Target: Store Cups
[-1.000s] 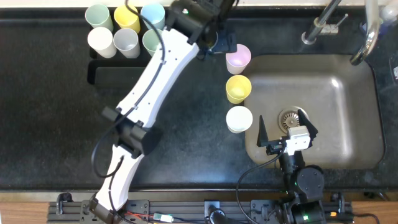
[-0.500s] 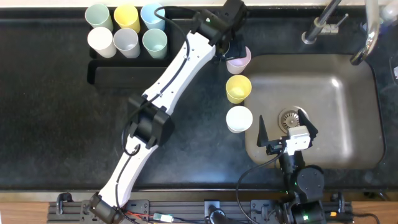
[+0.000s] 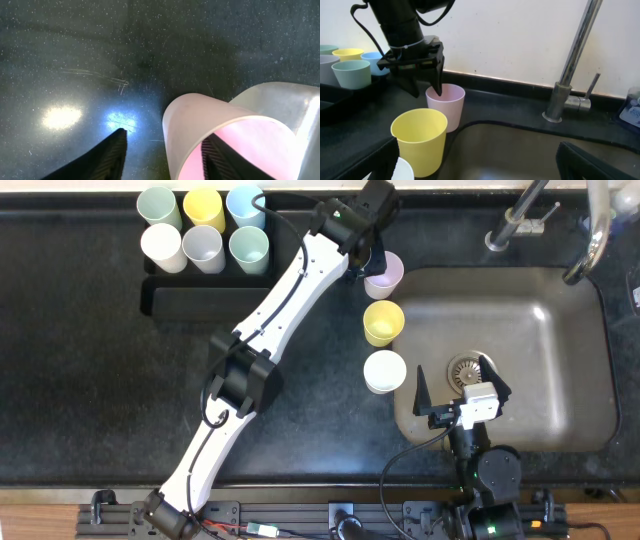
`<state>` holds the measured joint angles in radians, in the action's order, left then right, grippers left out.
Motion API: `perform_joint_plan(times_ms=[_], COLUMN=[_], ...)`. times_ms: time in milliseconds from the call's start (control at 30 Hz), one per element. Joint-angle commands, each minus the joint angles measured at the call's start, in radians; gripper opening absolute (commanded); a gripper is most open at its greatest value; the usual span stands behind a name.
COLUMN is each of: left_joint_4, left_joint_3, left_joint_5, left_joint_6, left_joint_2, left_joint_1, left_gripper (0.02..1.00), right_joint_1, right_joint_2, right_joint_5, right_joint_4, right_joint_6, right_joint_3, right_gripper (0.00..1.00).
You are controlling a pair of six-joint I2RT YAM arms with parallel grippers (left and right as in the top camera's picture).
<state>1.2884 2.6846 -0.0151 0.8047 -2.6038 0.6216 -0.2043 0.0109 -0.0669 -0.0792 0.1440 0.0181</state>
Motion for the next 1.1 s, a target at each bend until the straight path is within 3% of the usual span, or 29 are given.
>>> perform_joint_plan(times_ms=[33, 100, 200, 400, 567, 667, 933, 1100], left_joint_4=[-0.002, -0.002, -0.002, 0.011, 0.048, 0.055, 0.040, -0.006], left_joint_3=[0.026, 0.026, 0.026, 0.026, 0.025, -0.002, -0.312, -0.594], left_joint_5=[-0.008, -0.008, 0.004, 0.003, -0.121, -0.147, -0.176, -0.097], left_joint_6=[-0.023, -0.023, -0.050, -0.103, -0.148, -0.184, -0.368, -0.481], left_joint_2=[-0.017, -0.017, -0.017, 0.029, 0.299, 0.450, 0.832, 0.999], left_joint_1=[0.008, 0.008, 0.008, 0.008, -0.024, -0.077, -0.364, -0.597], left_gripper=[0.437, 0.327, 0.036, 0.036, 0.034, 0.034, 0.034, 0.034], right_joint_1=[0.002, 0.002, 0.002, 0.002, 0.002, 0.002, 0.002, 0.002], right_joint_2=[-0.007, -0.007, -0.007, -0.007, -0.007, -0.007, -0.007, -0.007], right_joint_5=[-0.004, -0.004, -0.004, -0.004, -0.004, -0.004, -0.004, -0.004], right_joint_4=[0.006, 0.006, 0.006, 0.006, 0.006, 0.006, 0.006, 0.006], right_joint_6=[0.002, 0.002, 0.002, 0.002, 0.002, 0.002, 0.002, 0.002], right_joint_3=[-0.013, -0.013, -0.013, -0.013, -0.013, -0.013, -0.013, -0.013], right_gripper=[0.998, 0.998, 0.998, 0.996, 0.998, 0.996, 0.998, 0.996])
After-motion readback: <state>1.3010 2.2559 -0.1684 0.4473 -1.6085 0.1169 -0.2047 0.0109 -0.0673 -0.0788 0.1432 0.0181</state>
